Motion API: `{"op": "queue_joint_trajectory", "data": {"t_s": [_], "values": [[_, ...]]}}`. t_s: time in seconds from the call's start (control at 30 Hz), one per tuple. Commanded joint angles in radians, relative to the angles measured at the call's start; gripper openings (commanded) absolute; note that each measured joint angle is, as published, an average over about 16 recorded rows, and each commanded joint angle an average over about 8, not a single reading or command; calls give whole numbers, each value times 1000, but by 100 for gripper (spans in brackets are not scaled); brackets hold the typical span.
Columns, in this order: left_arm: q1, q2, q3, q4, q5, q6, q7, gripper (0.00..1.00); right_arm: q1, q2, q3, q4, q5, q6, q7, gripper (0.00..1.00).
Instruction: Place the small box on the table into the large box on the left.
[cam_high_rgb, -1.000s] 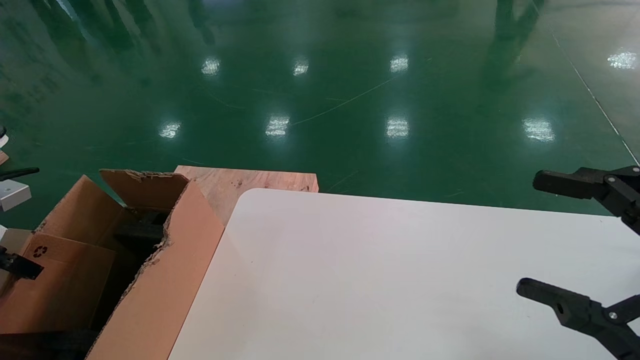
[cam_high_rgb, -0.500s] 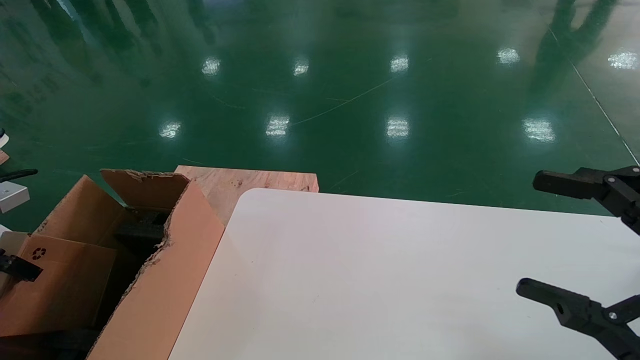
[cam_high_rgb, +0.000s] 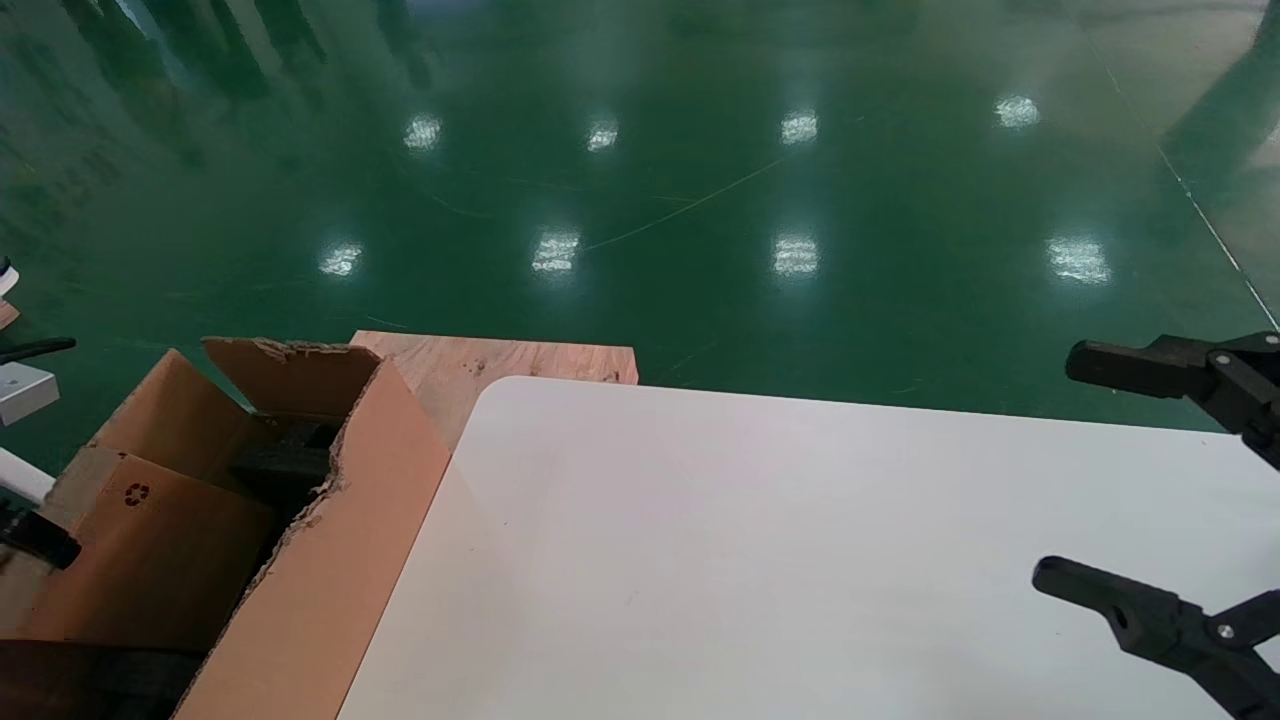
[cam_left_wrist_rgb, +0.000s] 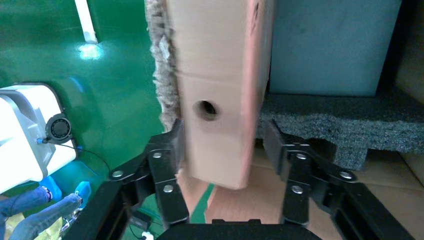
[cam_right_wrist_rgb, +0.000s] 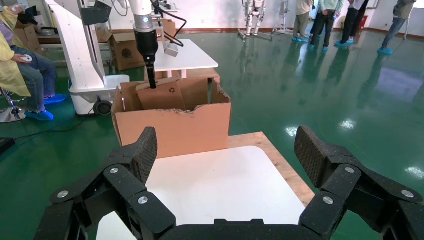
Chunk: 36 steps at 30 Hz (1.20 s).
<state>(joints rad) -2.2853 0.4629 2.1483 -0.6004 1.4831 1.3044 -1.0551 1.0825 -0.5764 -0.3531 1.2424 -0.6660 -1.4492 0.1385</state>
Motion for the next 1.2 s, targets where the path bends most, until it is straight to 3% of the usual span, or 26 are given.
{"op": "queue_joint_trajectory", "data": {"t_s": [0.03, 0.53, 0.93, 1.2], "values": [[0, 0, 0, 0, 1, 0, 0, 100, 0, 0, 0, 0, 0, 0, 0, 100], [-50, 43, -61, -159, -59, -49, 96, 100, 0, 0, 0, 0, 0, 0, 0, 100], [-44, 153, -162, -395, -194, -164, 180, 100, 0, 0, 0, 0, 0, 0, 0, 100], [-30, 221, -214, -471, -260, -223, 223, 100, 0, 0, 0, 0, 0, 0, 0, 100]]}}
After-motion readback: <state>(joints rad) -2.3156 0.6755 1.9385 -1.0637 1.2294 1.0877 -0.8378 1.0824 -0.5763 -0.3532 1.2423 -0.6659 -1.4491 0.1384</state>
